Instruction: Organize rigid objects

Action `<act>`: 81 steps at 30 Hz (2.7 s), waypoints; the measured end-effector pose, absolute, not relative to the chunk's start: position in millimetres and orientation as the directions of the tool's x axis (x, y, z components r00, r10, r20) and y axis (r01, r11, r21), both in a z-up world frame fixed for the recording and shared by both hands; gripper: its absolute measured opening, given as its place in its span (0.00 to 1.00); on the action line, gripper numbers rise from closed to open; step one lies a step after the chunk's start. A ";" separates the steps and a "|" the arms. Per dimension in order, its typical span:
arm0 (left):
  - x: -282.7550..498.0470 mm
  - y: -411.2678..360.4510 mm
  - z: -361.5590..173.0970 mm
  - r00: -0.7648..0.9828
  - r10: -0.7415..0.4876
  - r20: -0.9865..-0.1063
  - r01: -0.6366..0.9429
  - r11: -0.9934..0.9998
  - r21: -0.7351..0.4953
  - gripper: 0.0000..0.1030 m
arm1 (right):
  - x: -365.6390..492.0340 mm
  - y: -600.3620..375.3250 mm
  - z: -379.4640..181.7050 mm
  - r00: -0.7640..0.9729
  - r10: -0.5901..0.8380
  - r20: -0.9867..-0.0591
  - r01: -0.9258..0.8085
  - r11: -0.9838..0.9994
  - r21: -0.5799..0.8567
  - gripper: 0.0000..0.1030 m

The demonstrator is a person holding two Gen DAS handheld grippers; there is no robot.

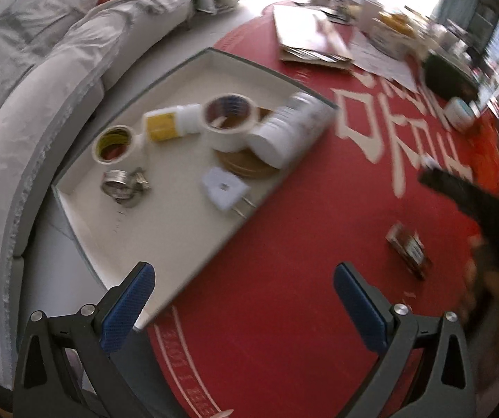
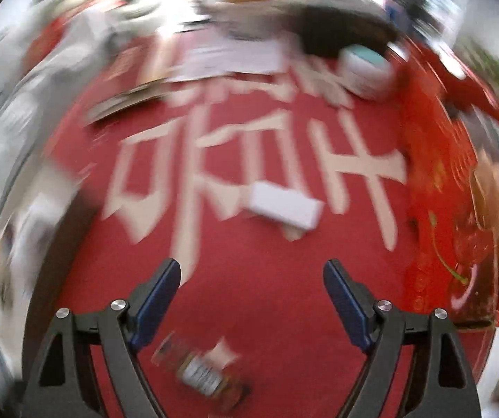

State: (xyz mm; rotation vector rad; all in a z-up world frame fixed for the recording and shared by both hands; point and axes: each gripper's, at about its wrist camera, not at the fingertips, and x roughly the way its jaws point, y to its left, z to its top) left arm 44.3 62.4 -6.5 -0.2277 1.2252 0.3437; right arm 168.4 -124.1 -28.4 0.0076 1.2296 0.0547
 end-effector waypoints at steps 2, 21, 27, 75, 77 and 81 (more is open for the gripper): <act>43.7 58.2 -9.7 0.284 0.125 -0.951 -0.364 0.931 0.014 1.00 | 182.1 -127.1 -39.1 0.323 0.021 -0.946 0.033 0.999 0.033 0.83; 54.0 31.9 -7.0 0.320 0.117 -0.940 -0.247 0.968 0.037 1.00 | 150.2 -127.7 -25.8 0.335 0.070 -0.940 -0.096 0.995 0.039 0.51; 80.3 -37.5 -13.8 0.417 0.078 -0.906 0.035 0.994 0.102 1.00 | 83.8 -173.8 -4.7 0.326 0.087 -0.941 -0.101 0.993 0.056 0.51; 52.6 -49.5 -20.6 0.373 -0.046 -0.927 0.019 0.999 -0.042 0.71 | 14.0 -205.5 29.0 0.300 0.141 -0.943 -0.026 0.990 0.140 0.51; 45.5 -39.8 -6.7 0.392 -0.048 -0.919 -0.020 0.998 -0.060 0.71 | 14.1 -198.6 35.6 0.316 0.149 -0.937 -0.043 0.989 0.143 0.51; 40.3 -22.4 12.3 0.414 -0.024 -0.910 -0.083 0.995 -0.064 0.71 | 15.3 -184.6 48.6 0.339 0.171 -0.925 -0.073 0.985 0.156 0.51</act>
